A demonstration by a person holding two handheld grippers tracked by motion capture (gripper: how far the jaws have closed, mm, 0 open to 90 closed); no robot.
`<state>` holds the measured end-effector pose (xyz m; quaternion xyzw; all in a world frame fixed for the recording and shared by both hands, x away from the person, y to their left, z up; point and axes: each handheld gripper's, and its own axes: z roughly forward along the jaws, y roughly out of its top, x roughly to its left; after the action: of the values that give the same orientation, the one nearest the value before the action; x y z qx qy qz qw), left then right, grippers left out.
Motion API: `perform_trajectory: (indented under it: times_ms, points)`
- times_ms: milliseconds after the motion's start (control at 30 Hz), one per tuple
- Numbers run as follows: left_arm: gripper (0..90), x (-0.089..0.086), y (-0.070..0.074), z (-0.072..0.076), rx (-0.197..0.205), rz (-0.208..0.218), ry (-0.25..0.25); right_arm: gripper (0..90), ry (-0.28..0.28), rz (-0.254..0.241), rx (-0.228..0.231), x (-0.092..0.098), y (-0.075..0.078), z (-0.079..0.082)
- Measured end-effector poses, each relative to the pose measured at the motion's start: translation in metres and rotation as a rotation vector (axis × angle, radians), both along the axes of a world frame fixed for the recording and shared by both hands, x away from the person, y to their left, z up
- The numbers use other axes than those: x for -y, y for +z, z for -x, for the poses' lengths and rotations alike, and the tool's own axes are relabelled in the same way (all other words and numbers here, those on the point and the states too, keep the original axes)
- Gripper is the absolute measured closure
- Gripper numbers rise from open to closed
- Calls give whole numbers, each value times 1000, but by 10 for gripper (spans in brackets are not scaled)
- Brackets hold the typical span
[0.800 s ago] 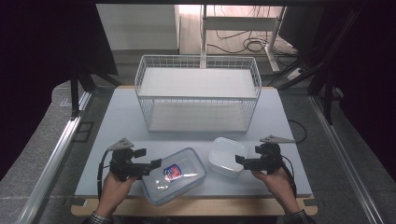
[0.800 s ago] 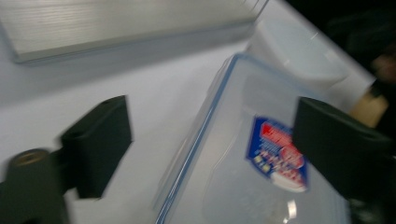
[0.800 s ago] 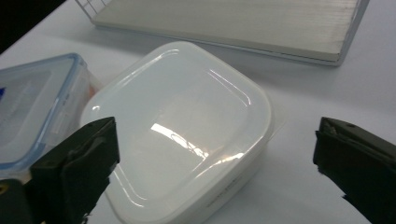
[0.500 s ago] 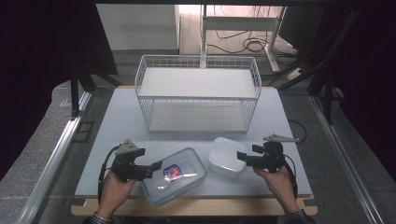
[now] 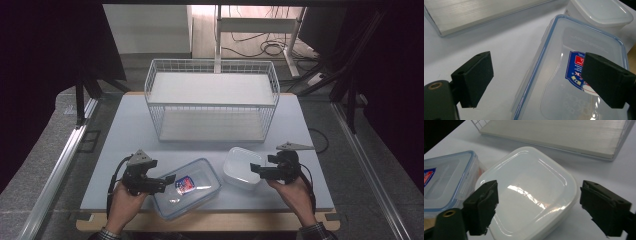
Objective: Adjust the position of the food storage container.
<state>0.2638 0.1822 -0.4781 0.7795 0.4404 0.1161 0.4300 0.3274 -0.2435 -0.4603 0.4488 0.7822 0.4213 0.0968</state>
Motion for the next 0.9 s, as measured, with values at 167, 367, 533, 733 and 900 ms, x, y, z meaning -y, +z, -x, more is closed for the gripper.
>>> perform_trajectory:
  times_ms: [167, 367, 533, 733, 900]
  points:
    - [106, 2, 1, 1, 7, -19, -7, 394, 43, 53, 14, -12, 6, -1]
    - [106, 1, 3, 2, 25, -20, -6, 705, 164, 121, 67, -34, 14, -5]
    - [107, 2, 3, 3, 28, -31, -8, 895, 262, 204, 102, -59, 13, -9]
    - [106, 1, 4, 4, 40, -35, -5, 897, 312, 210, 86, -86, 13, -20]
    - [106, -1, 4, 4, 47, -34, 0, 896, 321, 225, 85, -103, 12, -28]
